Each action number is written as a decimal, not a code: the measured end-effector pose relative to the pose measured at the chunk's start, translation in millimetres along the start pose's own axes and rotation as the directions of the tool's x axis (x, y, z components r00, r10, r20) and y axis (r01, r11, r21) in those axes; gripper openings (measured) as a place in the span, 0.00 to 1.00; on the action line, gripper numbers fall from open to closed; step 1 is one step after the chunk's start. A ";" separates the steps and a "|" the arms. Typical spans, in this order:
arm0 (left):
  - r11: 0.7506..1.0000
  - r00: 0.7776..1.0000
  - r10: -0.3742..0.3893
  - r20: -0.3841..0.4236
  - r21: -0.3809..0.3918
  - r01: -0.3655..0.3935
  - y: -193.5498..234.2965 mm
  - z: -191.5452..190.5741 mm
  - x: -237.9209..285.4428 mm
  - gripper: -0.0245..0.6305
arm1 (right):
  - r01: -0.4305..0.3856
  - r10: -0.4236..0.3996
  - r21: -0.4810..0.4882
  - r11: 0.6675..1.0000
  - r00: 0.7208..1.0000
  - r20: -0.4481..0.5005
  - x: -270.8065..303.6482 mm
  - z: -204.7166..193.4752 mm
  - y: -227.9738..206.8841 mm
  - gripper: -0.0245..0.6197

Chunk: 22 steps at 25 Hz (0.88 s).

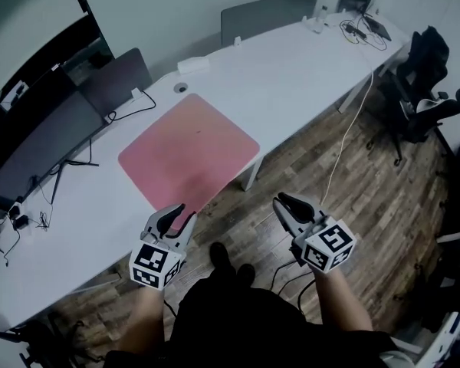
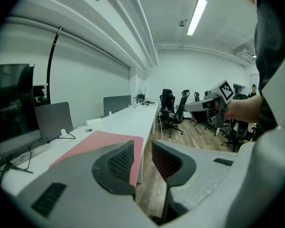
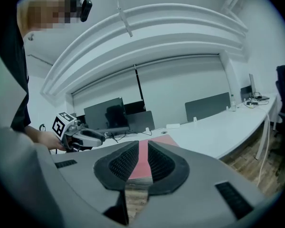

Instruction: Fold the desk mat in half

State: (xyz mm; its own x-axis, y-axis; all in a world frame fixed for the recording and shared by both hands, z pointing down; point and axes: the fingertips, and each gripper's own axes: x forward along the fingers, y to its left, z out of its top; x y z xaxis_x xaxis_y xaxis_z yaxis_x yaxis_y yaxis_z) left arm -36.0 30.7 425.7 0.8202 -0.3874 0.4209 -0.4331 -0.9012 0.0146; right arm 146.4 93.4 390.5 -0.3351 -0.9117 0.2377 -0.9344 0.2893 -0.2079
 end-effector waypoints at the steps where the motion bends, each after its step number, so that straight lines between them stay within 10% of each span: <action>1: 1.000 1.000 -0.004 -0.003 -0.005 0.004 6.4 -4.0 2.9 0.20 | -0.010 0.010 -0.015 1.000 1.000 -0.007 13.6 4.5 0.9 0.13; 22: 0.978 0.983 0.070 -0.169 -0.181 -0.101 67.6 -83.6 41.8 0.51 | -0.303 0.256 -0.148 0.941 0.928 -0.271 179.4 -17.9 4.6 0.22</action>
State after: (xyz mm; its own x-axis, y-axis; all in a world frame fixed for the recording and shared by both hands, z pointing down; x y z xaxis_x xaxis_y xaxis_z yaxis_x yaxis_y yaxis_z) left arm -62.2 -30.1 520.1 0.7129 -0.4108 0.5683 -0.5739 -0.8075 0.1362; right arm 79.8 -63.6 449.1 -0.5830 -0.6928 0.4244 -0.7960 0.5917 -0.1275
